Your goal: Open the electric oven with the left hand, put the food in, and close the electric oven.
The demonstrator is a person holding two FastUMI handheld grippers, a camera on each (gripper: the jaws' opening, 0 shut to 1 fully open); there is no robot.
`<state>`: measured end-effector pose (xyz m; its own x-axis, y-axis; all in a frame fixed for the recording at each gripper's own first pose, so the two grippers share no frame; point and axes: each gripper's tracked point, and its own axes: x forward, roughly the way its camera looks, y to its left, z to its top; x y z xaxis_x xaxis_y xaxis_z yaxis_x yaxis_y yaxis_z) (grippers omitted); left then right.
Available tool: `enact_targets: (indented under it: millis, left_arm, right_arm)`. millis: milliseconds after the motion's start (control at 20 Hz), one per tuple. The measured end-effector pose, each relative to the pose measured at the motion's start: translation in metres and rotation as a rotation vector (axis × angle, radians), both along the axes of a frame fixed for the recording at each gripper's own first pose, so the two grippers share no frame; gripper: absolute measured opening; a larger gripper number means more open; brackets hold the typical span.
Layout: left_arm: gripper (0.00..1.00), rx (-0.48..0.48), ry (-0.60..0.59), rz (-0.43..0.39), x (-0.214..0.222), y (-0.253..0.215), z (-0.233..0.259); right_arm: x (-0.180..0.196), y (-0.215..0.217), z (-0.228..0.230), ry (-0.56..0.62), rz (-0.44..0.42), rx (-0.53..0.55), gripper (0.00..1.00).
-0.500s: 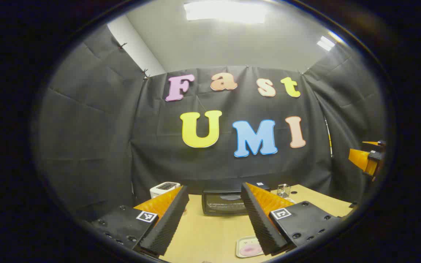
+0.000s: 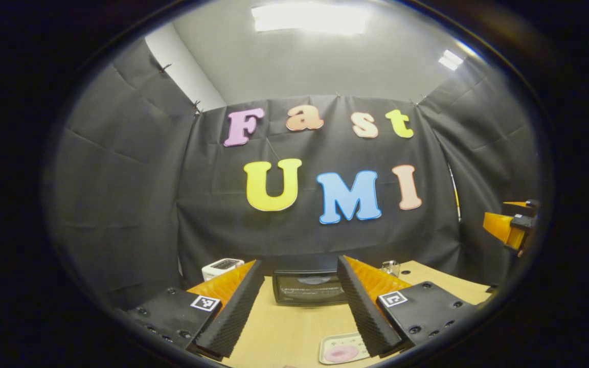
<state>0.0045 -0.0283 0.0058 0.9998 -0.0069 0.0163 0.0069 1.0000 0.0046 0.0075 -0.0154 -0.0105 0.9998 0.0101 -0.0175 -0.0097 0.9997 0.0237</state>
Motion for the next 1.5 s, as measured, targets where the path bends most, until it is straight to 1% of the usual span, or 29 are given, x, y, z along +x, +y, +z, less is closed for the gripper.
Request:
enact_targets:
  millis: [250,400,450,500,600,650,700,750,850,900,1000,1200,1250,1500]
  left_arm:
    - [1.0,-0.001,-0.005,0.016,0.008,-0.014,0.002]
    - [1.0,-0.022,-0.005,0.037,0.015,-0.023,-0.001]
    - [0.97,-0.028,-0.01,0.046,0.018,-0.025,0.0]
    - [1.0,-0.027,-0.016,0.057,0.021,-0.026,-0.001]
    - [1.0,-0.019,-0.028,0.061,0.03,-0.029,-0.002]
    - [0.91,-0.014,-0.03,0.059,0.038,-0.03,-0.003]
    - [0.97,-0.005,-0.029,0.06,0.049,-0.029,-0.005]
    - [0.91,0.001,-0.028,0.061,0.06,-0.026,-0.006]
    - [0.91,0.004,-0.026,0.056,0.085,-0.024,-0.012]
    - [0.94,0.004,-0.024,0.049,0.099,-0.024,-0.018]
    - [1.0,0.001,-0.015,0.027,0.129,-0.022,-0.03]
    - [1.0,0.007,0.006,-0.019,0.19,-0.021,-0.054]
    - [1.0,0.007,0.016,-0.032,0.205,-0.022,-0.062]
    - [1.0,0.008,0.072,-0.092,0.262,-0.028,-0.105]
  right_arm:
    - [0.007,-0.005,-0.004,-0.003,0.032,0.0,0.97]
    - [0.011,-0.005,-0.011,0.002,0.067,0.023,0.97]
    - [0.012,-0.003,-0.013,-0.003,0.085,0.033,0.97]
    - [0.013,-0.002,-0.013,-0.01,0.1,0.036,0.98]
    - [0.018,-0.005,-0.017,-0.013,0.105,0.027,0.97]
    - [0.021,-0.003,-0.019,-0.011,0.11,0.029,1.0]
    - [0.025,-0.001,-0.018,-0.01,0.115,0.035,0.97]
    - [0.028,0.002,-0.018,-0.01,0.12,0.038,0.97]
    - [0.039,0.006,-0.017,-0.009,0.12,0.034,0.97]
    - [0.043,0.009,-0.016,-0.013,0.117,0.032,0.97]
    - [0.055,0.013,-0.015,-0.014,0.093,0.021,0.97]
    - [0.07,0.019,-0.014,-0.018,0.034,0.01,0.97]
    - [0.074,0.021,-0.019,-0.009,0.022,0.004,0.97]
    - [0.085,0.025,-0.03,0.034,-0.043,-0.022,0.97]
